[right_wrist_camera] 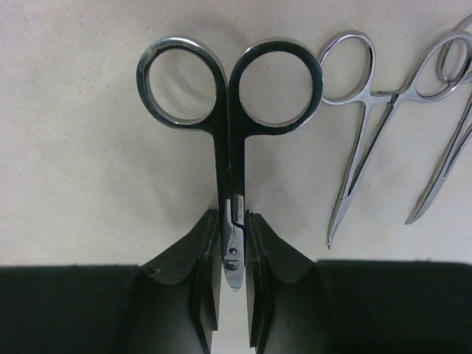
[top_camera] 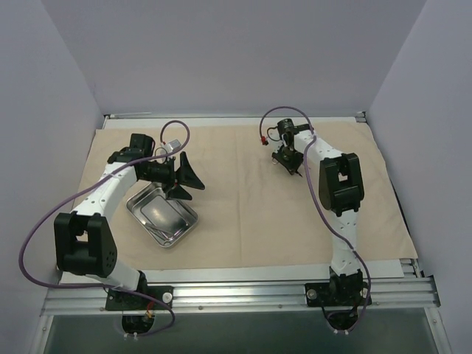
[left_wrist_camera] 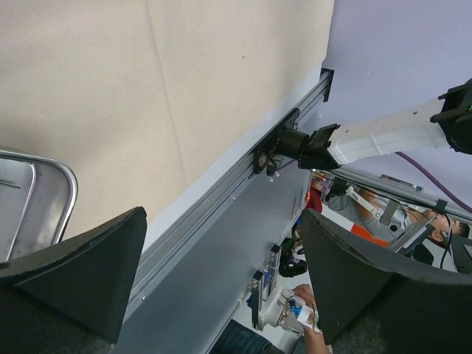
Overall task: Open and lay out the surgical kit
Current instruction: Place the medical item in the surgical kit.
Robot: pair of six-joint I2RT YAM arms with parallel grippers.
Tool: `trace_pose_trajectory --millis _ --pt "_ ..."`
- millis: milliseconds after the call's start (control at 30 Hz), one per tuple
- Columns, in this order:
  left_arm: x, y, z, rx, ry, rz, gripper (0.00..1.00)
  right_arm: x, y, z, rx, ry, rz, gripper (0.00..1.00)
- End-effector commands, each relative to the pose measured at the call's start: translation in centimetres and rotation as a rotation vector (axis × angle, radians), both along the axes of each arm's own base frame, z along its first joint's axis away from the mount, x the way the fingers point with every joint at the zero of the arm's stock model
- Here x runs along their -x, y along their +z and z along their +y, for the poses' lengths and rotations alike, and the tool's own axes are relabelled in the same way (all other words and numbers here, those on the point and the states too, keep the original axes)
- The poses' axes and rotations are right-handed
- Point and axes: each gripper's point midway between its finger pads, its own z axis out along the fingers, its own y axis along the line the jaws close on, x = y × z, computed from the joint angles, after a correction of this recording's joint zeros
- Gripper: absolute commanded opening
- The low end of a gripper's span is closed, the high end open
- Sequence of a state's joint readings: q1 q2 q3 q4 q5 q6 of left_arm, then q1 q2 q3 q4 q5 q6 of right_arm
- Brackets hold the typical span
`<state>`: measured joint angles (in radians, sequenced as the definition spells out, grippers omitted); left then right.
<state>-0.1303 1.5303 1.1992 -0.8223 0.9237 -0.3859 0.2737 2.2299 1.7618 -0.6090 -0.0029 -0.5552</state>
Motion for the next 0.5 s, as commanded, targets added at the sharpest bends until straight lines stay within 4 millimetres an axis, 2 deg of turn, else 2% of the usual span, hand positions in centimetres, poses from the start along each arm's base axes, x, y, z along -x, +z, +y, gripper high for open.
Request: trace_pose_trajectory --millis 0,467 --pt "-0.58 1.36 -0.14 0.021 -0.02 -0.047 0.94 -0.07 0.79 -1.05 0.045 0.0 0.007 0.0" --pt "-0.98 1.38 -0.28 0.029 -0.027 -0.045 0.94 -0.49 -0.09 -0.63 0.03 0.004 0.017 0.0"
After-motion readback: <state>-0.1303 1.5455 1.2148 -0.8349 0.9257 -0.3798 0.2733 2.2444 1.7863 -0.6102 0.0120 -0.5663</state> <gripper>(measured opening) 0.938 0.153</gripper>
